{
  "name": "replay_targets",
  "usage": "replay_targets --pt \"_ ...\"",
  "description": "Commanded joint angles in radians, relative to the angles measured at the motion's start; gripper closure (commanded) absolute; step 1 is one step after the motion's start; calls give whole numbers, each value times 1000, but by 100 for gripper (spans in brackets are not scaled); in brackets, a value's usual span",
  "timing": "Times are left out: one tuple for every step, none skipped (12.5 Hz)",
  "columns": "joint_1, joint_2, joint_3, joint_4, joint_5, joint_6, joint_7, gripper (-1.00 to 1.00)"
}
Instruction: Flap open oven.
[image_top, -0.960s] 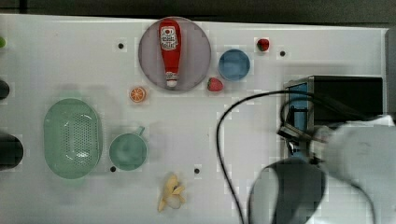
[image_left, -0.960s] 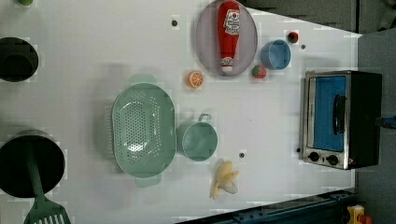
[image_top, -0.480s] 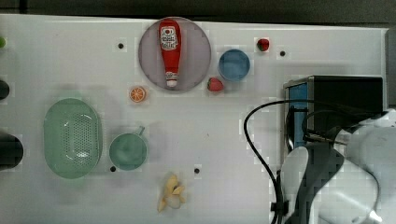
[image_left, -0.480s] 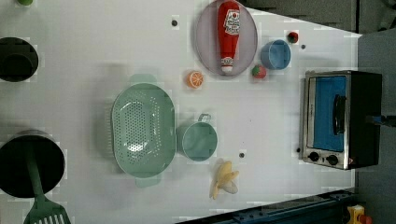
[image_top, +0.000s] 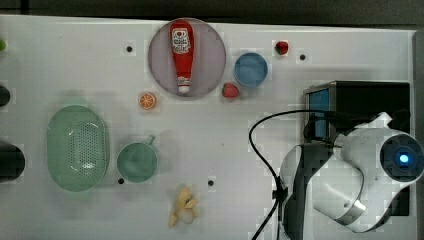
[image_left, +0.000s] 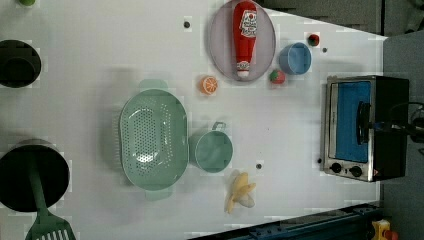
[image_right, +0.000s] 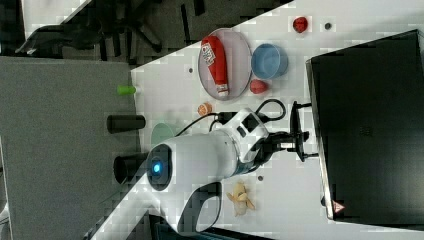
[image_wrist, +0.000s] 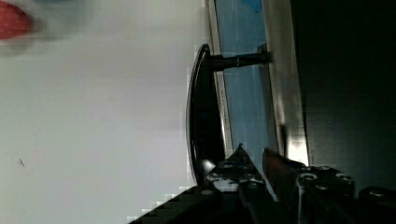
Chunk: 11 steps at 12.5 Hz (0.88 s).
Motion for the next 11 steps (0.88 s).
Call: replay_targets --pt "-3 10 8 -17 -1 55 -44 65" --pt "-2 24 9 -18 -1 63 -45 65" --pt "1 35 12 -18 -1 75 -44 65" --pt "6 42 16 -19 -1 83 -43 65" --pt "12 44 21 -21 -13 87 -38 65" --pt "21 44 25 -25 -40 87 -28 65" --pt "33 43 26 -28 -78 87 -1 65" --pt "48 43 27 -30 -126 87 46 65" --pt "63 44 27 -33 -181 87 105 65" --pt "76 44 29 -39 -235 86 171 65" --pt "89 44 34 -46 -286 86 234 65"
